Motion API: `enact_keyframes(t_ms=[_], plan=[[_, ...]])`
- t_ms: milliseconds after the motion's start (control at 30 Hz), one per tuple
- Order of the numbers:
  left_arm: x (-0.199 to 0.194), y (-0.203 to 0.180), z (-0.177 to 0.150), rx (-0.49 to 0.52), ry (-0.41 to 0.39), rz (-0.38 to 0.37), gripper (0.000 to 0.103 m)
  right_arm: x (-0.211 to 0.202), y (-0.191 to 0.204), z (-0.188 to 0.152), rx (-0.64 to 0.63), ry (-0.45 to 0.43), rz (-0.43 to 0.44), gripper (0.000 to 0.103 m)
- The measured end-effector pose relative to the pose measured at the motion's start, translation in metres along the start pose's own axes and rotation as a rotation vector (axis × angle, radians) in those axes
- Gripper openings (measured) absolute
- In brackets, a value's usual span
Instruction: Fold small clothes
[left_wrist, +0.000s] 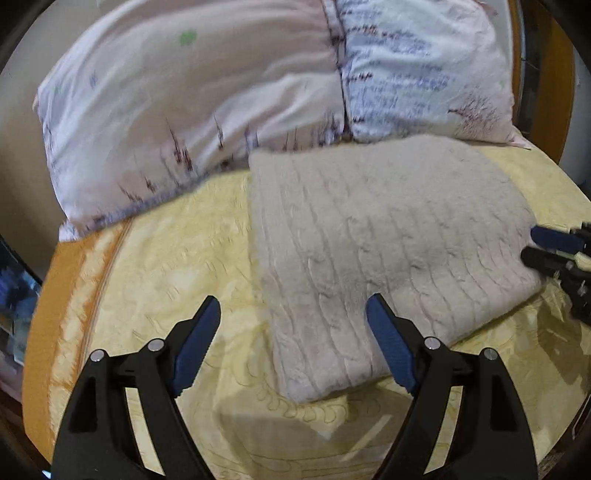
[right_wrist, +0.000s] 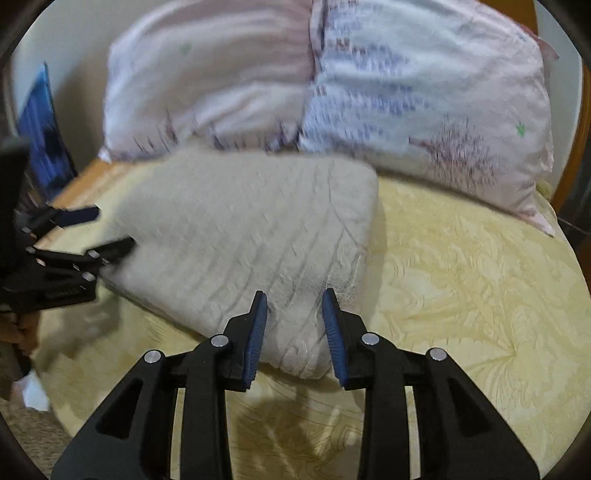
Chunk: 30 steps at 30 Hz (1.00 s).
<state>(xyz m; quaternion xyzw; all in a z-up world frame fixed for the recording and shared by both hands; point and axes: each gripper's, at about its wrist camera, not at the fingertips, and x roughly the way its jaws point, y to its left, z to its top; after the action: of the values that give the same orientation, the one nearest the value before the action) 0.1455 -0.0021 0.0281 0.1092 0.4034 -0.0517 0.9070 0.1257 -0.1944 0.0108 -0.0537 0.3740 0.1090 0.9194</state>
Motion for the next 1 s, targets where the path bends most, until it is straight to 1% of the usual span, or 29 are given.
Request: enact_keyframes(t_ms=[100,133,167,200,233,267,300,367,400,467,533,600,700,800,833,900,1000], plan=[[-0.003,0.001,-0.004,-0.016,-0.01,-0.005,0.081,-0.003,0.008,-0.006,-0.013,-0.021,-0.051,0.034],[-0.005,0.003,-0.005,-0.03,-0.013,-0.023,0.083,-0.005,0.01,-0.007,-0.01,-0.031,-0.058,0.034],[-0.008,0.004,-0.007,-0.044,-0.013,-0.046,0.086,-0.01,0.01,-0.009,0.006,-0.051,-0.057,0.037],[-0.013,0.008,-0.011,-0.058,-0.017,-0.082,0.091,-0.016,0.009,-0.011,0.03,-0.07,-0.044,0.047],[-0.018,0.01,-0.016,-0.066,-0.026,-0.097,0.092,-0.021,0.007,-0.013,0.056,-0.089,-0.034,0.054],[-0.024,0.011,-0.021,-0.072,-0.039,-0.107,0.093,-0.025,0.006,-0.015,0.073,-0.104,-0.033,0.067],[-0.027,0.011,-0.024,-0.072,-0.046,-0.109,0.094,-0.032,0.004,-0.018,0.097,-0.128,-0.036,0.073],[-0.033,0.01,-0.032,-0.076,-0.05,-0.106,0.097,-0.038,0.002,-0.019,0.12,-0.149,-0.038,0.076],[-0.034,0.01,-0.035,-0.082,-0.046,-0.108,0.098,-0.04,0.002,-0.02,0.13,-0.155,-0.039,0.082],[-0.033,0.008,-0.041,-0.089,-0.027,-0.111,0.1,-0.043,0.005,-0.023,0.141,-0.16,-0.047,0.091],[-0.031,0.007,-0.045,-0.092,-0.014,-0.102,0.101,-0.048,0.012,-0.027,0.132,-0.177,-0.065,0.096],[-0.03,0.004,-0.048,-0.092,-0.003,-0.089,0.101,-0.05,0.02,-0.028,0.11,-0.181,-0.109,0.102],[-0.028,0.003,-0.049,-0.09,0.012,-0.07,0.101,-0.051,0.031,-0.03,0.07,-0.191,-0.173,0.102],[-0.027,0.001,-0.049,-0.089,0.022,-0.069,0.101,-0.047,0.034,-0.031,0.073,-0.168,-0.205,0.102],[-0.026,0.0,-0.05,-0.091,0.027,-0.075,0.101,-0.044,0.033,-0.031,0.086,-0.148,-0.199,0.102],[-0.025,-0.001,-0.051,-0.092,0.039,-0.071,0.101,-0.036,0.029,-0.032,0.127,-0.103,-0.16,0.102],[-0.023,0.0,-0.053,-0.101,0.048,-0.065,0.101,-0.029,0.026,-0.036,0.159,-0.061,-0.158,0.102]])
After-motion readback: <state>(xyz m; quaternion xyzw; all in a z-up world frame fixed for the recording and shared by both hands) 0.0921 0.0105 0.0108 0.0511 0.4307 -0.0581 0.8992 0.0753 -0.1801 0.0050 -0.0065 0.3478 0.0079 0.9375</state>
